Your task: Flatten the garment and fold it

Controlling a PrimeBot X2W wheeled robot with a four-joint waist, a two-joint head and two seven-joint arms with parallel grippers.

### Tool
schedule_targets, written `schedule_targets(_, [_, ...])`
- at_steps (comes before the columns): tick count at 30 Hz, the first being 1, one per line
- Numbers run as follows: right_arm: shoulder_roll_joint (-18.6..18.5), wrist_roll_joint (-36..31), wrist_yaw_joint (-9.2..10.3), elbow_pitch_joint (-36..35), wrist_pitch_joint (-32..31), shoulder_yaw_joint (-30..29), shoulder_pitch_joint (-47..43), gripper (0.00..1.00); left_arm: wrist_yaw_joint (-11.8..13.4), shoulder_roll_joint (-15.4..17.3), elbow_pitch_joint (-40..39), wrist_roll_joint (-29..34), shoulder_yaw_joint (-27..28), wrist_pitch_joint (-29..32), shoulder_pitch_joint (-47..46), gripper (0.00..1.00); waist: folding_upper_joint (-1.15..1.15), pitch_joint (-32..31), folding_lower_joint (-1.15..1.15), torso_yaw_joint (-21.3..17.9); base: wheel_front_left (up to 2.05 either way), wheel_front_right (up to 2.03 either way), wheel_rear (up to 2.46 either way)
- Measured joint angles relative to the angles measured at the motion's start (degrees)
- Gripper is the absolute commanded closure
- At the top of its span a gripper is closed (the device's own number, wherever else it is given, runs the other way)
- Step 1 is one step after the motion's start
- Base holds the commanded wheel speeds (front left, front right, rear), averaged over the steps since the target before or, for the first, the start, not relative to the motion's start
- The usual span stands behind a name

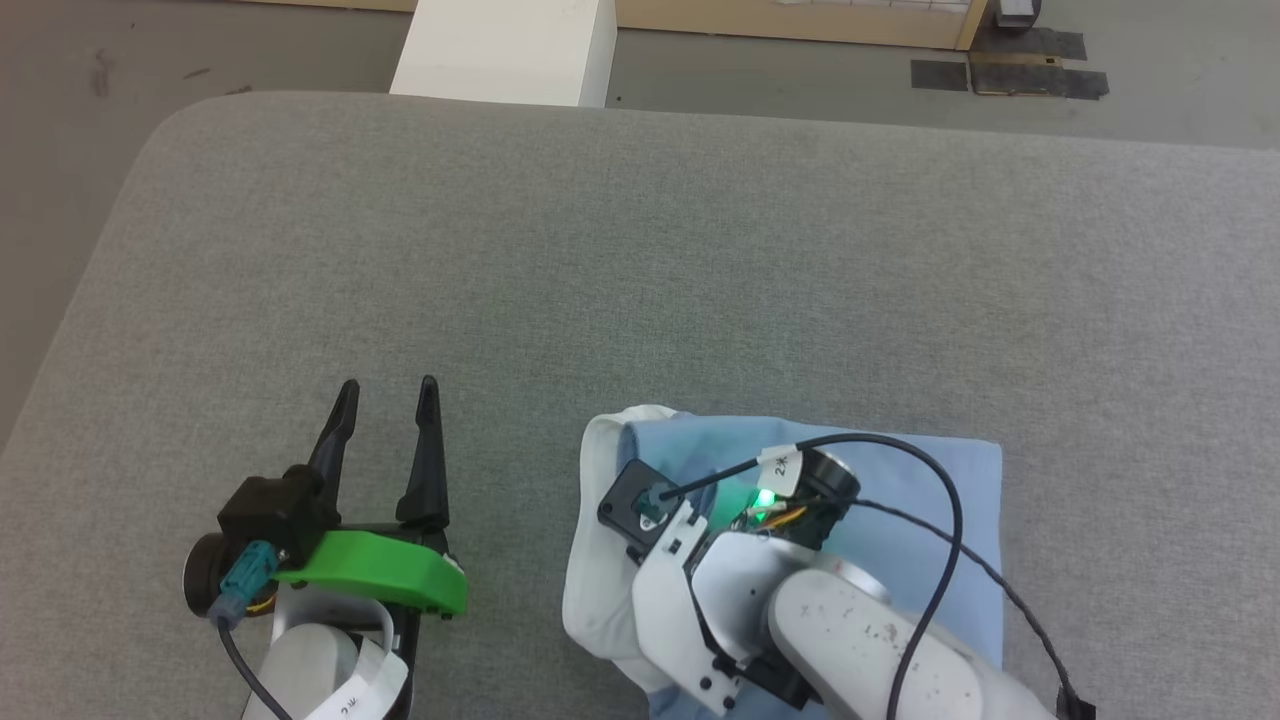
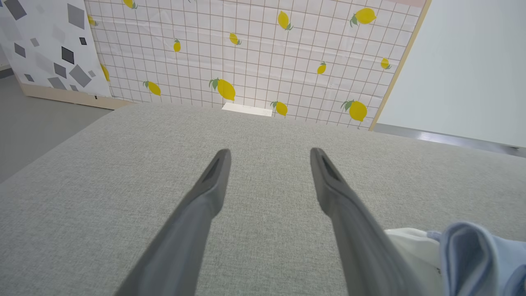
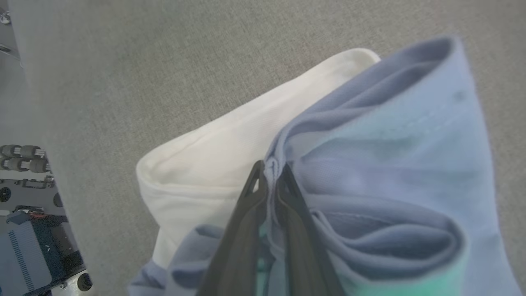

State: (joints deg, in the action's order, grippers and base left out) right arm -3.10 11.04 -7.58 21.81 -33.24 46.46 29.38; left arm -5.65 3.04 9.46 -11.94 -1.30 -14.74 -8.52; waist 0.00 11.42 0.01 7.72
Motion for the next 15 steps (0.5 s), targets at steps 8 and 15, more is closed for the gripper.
schedule_targets(8, [0.16, 6.69, -0.01, 1.23, 2.90, 2.02, 0.12, 0.00, 0.11, 0.00, 0.54, -0.05, 0.64, 0.00, 0.05, 0.00, 0.00, -1.19, 0.00, -0.56, 0.00, 0.00, 0.00])
schedule_targets(15, [0.18, 11.82, 0.00, -7.05, 13.07, -7.08, 0.06, 0.00, 0.16, -0.01, 0.71, 0.05, 1.34, 0.00, 0.40, 0.00, 0.00, -3.08, 0.00, -1.95, 0.00, 0.00, 0.00])
